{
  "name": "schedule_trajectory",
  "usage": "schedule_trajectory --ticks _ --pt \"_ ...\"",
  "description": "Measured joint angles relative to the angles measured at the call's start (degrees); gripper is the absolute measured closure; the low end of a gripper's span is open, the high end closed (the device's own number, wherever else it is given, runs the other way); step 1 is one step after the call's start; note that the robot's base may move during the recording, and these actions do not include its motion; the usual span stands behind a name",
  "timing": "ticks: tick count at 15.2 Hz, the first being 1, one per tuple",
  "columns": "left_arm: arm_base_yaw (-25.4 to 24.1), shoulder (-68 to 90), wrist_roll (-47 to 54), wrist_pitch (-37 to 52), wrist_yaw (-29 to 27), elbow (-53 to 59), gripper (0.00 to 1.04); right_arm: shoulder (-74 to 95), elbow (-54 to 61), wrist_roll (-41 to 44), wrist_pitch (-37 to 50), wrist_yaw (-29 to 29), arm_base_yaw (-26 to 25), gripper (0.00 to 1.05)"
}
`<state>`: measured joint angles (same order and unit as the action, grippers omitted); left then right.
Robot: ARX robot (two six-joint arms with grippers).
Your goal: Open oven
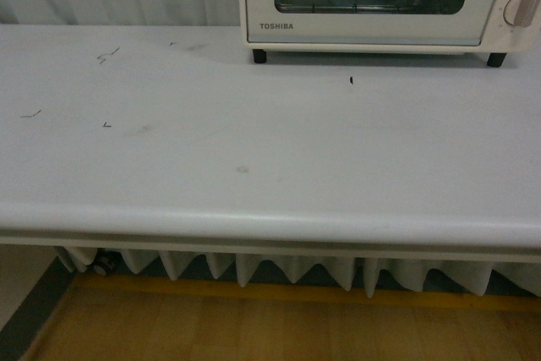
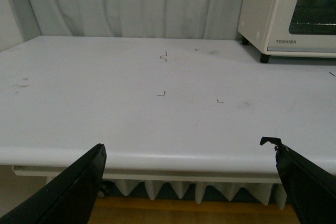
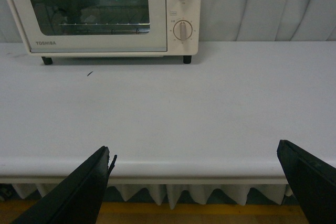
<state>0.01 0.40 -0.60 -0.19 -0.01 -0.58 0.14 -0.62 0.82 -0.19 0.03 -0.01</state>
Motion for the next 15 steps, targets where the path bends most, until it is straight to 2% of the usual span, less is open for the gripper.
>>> schedule_trajectory --ticks 15 --pt "0.0 0.0 0.0 0.0 0.0 0.0 0.07 0.0 0.0 0.0 0.0 0.0 0.0 0.06"
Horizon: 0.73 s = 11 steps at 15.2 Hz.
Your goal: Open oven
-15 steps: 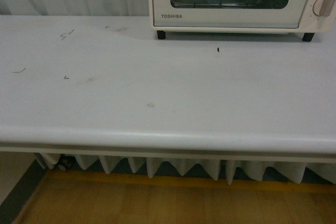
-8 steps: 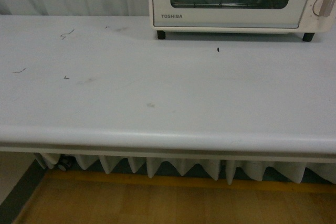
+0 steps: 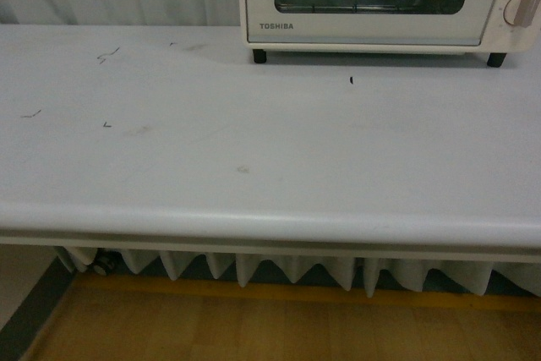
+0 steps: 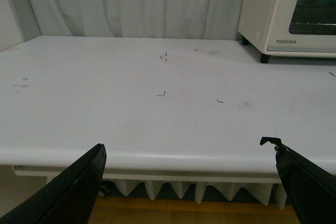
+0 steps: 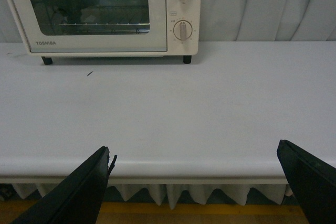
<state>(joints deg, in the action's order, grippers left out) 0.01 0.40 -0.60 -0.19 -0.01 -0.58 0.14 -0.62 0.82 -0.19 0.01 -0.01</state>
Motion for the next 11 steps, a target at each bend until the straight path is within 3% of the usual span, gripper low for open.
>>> schedule_trajectory --ticks 11 --pt "0.0 0.0 0.0 0.0 0.0 0.0 0.07 0.0 0.0 0.0 0.0 0.0 0.0 0.06"
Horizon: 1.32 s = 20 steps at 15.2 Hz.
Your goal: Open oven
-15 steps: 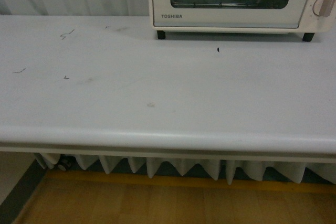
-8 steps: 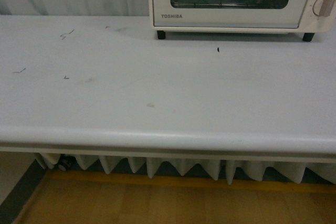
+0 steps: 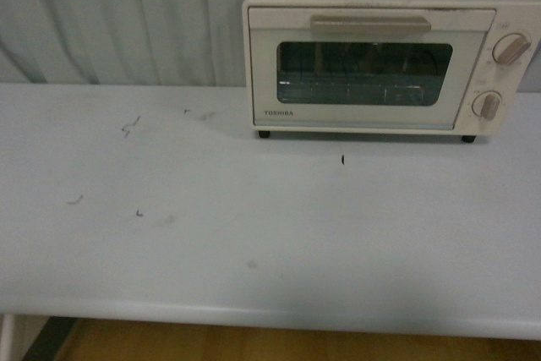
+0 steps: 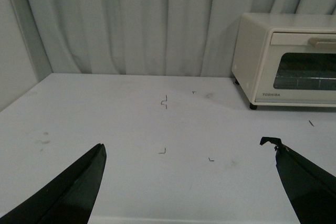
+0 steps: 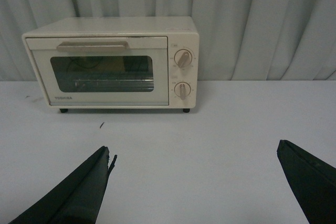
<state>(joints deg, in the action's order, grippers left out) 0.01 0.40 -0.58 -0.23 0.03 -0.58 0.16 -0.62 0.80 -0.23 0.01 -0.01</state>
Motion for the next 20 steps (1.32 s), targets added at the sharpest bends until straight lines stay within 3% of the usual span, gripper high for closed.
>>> schedule_trajectory --ticks 20 --pt "0.0 0.0 0.0 0.0 0.0 0.0 0.07 0.0 0.0 0.0 0.0 0.0 0.0 0.06"
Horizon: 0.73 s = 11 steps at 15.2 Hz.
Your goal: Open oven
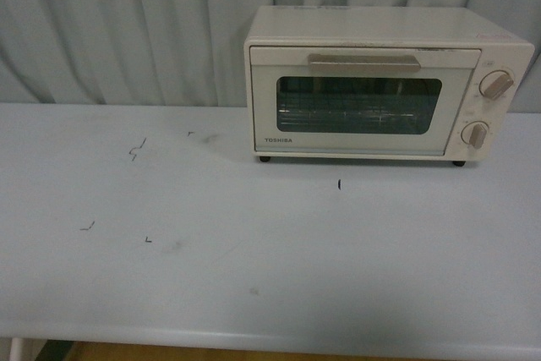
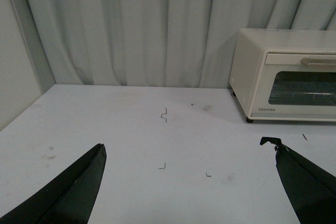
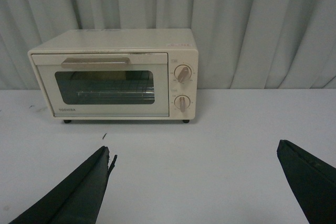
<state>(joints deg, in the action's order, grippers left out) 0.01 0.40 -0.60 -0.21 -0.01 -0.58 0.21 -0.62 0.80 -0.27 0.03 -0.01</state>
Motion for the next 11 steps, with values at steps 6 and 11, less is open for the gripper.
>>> schedule_trajectory --ticks 6,11 --pt "0.0 0.0 0.0 0.0 0.0 0.0 0.07 0.0 0.0 0.0 0.0 0.0 0.0 0.06" --pt "0.0 0.0 0.0 0.0 0.0 0.0 0.07 0.0 0.0 0.0 0.0 0.0 0.0 0.06"
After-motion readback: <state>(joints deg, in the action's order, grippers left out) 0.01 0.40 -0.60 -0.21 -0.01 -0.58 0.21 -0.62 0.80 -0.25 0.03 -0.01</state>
